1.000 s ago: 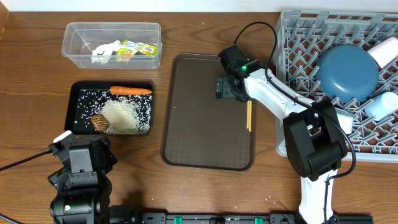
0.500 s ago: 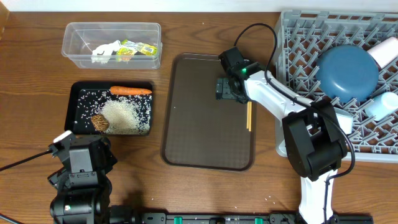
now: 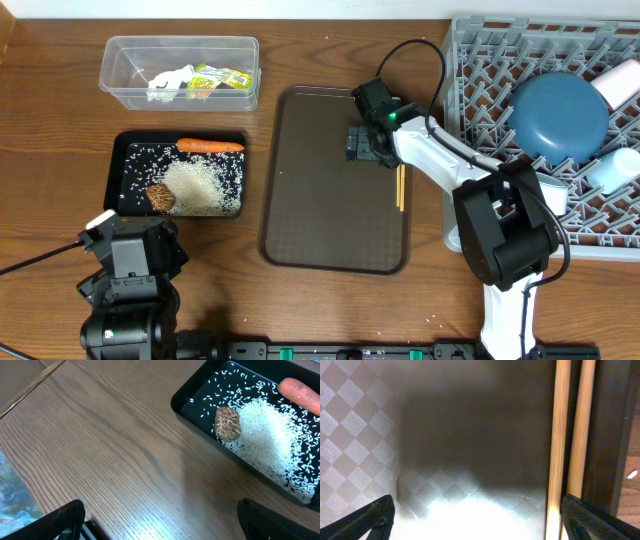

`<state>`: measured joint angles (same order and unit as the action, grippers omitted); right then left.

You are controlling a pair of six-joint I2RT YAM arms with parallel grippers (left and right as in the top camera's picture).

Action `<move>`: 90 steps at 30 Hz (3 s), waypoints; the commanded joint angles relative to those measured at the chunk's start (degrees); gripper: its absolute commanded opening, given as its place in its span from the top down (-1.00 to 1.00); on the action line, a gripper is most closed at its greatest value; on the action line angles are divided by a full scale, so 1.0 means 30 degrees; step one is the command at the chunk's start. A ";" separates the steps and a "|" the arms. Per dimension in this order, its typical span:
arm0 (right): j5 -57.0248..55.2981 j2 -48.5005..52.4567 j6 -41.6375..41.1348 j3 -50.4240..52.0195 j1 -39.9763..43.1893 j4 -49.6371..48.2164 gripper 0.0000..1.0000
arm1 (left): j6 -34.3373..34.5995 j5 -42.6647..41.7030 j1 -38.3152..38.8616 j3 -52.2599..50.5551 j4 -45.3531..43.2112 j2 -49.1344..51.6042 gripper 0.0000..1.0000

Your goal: Sort waste into correct bins and load items into the dishwasher rack

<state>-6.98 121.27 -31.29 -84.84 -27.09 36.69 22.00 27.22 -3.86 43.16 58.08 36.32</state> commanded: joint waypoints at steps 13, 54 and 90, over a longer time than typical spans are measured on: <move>-0.0160 0.0248 -0.0488 0.1552 -0.0029 -0.1617 0.12 | -0.0262 0.0226 0.0022 -0.0044 0.0029 0.0007 -0.96; 0.3942 -0.8320 0.6637 0.1107 0.7614 -0.0342 0.98 | -0.0255 0.0226 0.0022 -0.0044 0.0036 0.0007 -0.96; 0.6054 -0.8444 0.5931 0.1078 0.4830 -0.1224 -0.43 | -0.0255 0.0226 0.0022 -0.0044 0.0029 0.0007 -0.96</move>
<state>12.23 97.51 -12.51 -81.25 -7.55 32.69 22.00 27.22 -3.86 43.16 58.08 36.32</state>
